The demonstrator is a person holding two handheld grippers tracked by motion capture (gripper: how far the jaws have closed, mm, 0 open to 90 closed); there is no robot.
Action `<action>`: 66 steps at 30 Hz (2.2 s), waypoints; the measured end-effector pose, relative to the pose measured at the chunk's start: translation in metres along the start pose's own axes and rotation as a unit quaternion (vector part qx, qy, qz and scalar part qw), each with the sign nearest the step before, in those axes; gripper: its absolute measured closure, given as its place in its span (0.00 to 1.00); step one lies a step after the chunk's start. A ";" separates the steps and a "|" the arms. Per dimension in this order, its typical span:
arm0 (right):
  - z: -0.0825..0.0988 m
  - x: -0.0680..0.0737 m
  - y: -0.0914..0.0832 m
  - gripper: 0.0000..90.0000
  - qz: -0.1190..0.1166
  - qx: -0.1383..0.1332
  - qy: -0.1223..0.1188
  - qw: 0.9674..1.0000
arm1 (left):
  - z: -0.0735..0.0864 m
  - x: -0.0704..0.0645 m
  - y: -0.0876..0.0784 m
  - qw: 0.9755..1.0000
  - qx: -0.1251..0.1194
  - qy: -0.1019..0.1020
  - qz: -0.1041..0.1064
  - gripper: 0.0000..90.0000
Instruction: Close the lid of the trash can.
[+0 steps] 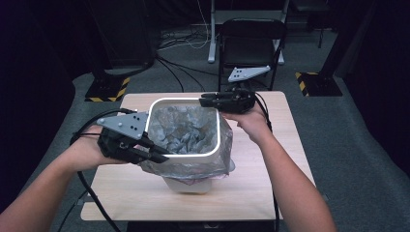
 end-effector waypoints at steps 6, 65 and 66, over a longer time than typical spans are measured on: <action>-0.003 0.002 0.001 0.84 0.003 0.004 -0.011 1.000 | 0.003 -0.001 0.000 1.000 -0.008 0.002 0.000 0.90; -0.006 0.004 0.001 0.84 0.029 0.019 -0.025 0.999 | 0.023 0.011 0.003 0.999 -0.047 -0.003 0.016 0.89; -0.006 0.004 0.001 0.84 0.028 0.020 -0.024 0.999 | 0.023 0.012 0.003 0.999 -0.046 -0.004 0.017 0.89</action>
Point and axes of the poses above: each handheld gripper's, and its own axes: y roughly forward along the jaws, z roughly out of its underside, x roughly to its left, the point moved 4 cm from there along y, roughly forward along the jaws, and after that the axes turned 9 degrees about z, right-handed, at the moved point
